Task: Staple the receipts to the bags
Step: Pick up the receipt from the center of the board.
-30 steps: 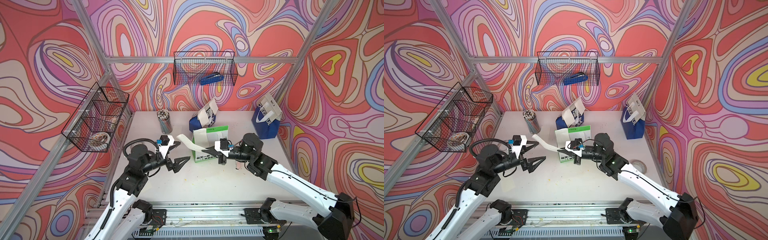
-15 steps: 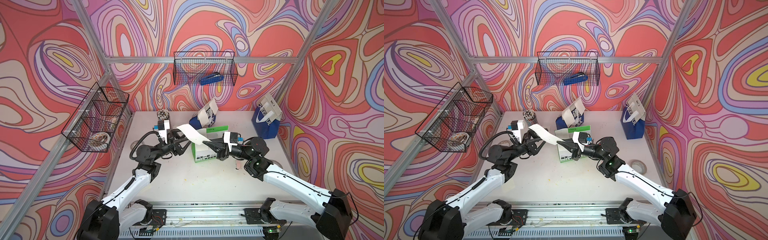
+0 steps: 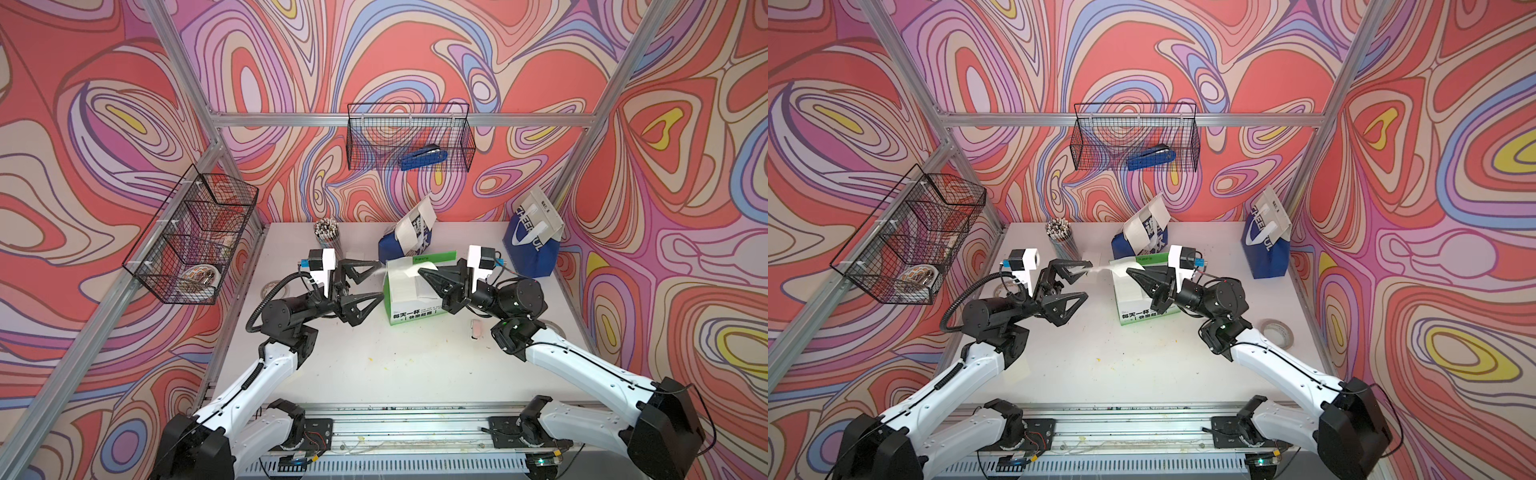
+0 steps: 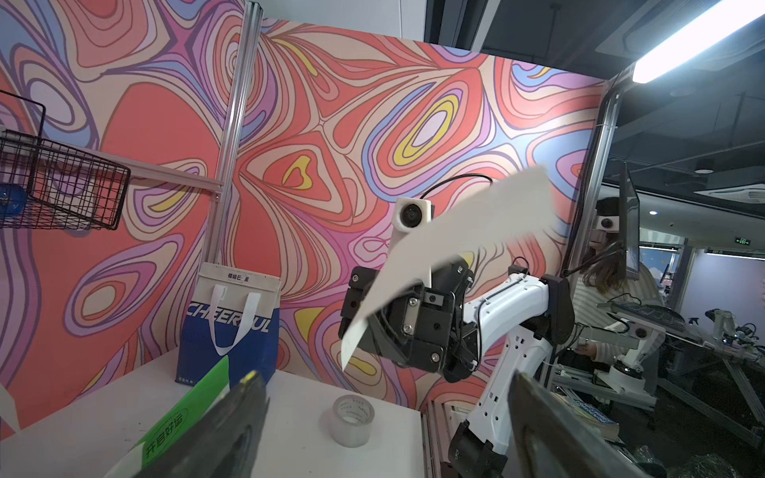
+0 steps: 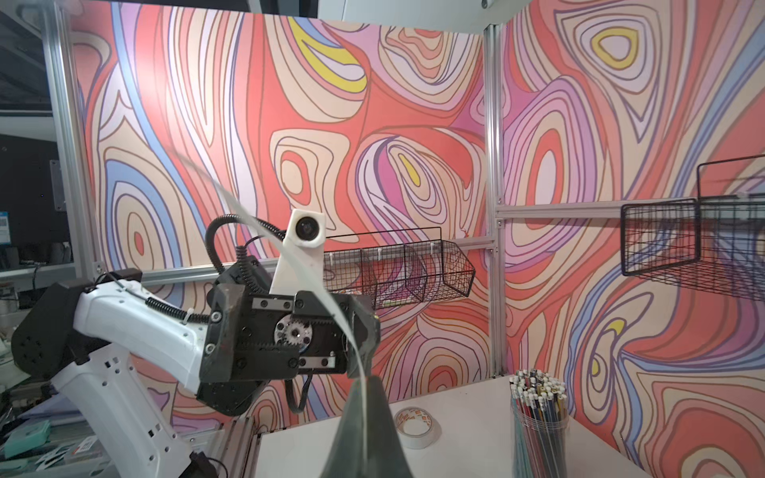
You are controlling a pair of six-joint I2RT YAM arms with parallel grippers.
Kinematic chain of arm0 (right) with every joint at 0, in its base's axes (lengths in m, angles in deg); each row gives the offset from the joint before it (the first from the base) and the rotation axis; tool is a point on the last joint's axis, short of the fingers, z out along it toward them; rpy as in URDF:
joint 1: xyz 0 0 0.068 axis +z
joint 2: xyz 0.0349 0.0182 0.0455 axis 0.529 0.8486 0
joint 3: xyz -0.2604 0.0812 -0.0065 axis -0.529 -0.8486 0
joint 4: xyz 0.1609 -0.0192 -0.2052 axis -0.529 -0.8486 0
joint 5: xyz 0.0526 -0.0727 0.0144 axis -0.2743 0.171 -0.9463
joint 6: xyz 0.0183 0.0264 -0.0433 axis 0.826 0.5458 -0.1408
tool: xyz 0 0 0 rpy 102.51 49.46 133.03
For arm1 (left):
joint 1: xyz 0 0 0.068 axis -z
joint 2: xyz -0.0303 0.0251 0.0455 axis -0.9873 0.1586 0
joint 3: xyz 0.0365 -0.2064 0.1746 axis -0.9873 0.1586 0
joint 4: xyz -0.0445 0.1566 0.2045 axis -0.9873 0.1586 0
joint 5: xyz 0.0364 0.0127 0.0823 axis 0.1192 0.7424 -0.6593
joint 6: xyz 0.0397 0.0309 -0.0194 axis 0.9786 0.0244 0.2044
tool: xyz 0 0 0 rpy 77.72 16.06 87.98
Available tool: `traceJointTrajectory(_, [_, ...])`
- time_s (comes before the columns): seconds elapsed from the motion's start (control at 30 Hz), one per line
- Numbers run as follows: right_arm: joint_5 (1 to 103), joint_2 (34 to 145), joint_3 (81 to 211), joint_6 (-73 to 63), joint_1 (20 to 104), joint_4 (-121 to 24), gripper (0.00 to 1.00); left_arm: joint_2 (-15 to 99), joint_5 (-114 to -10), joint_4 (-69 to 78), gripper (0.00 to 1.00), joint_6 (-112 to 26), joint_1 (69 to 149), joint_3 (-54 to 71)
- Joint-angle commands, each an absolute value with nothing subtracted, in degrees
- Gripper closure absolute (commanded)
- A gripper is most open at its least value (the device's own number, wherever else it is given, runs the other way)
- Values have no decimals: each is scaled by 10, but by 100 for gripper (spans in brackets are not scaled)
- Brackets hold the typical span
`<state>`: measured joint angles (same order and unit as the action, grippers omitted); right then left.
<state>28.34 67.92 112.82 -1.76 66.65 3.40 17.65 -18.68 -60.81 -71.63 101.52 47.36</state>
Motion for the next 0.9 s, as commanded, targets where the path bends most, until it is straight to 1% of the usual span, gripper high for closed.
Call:
traceJointTrajectory(0.0, [267, 700, 1122, 85, 654, 122, 100, 168, -165, -586, 3, -654, 1017, 470])
traceJointTrajectory(0.1, [232, 717, 1129, 102, 655, 133, 100, 150, -210, -547, 1, -611, 1021, 473])
traceJointTrajectory(0.23, [216, 741, 1121, 136, 655, 179, 100, 136, -255, -508, 0, -584, 1026, 466])
traceJointTrajectory(0.4, [180, 775, 1127, 181, 661, 233, 100, 150, -265, -475, 4, -604, 1030, 448])
traceJointTrajectory(0.47, [175, 787, 1128, 188, 663, 239, 100, 162, -263, -492, 5, -627, 1035, 444])
traceJointTrajectory(0.6, [164, 805, 1129, 193, 667, 233, 100, 185, -258, -577, 7, -679, 1041, 444])
traceJointTrajectory(0.67, [161, 811, 1126, 197, 668, 232, 100, 193, -250, -596, 12, -691, 1043, 436])
traceJointTrajectory(0.73, [156, 815, 1121, 202, 670, 234, 100, 194, -253, -596, 22, -691, 1044, 432])
traceJointTrajectory(0.77, [149, 816, 1118, 205, 672, 235, 100, 193, -255, -597, 32, -689, 1044, 430])
traceJointTrajectory(0.8, [143, 816, 1115, 206, 673, 234, 100, 191, -262, -595, 46, -688, 1044, 430])
traceJointTrajectory(0.87, [137, 813, 1101, 199, 675, 222, 100, 188, -288, -588, 79, -684, 1044, 429])
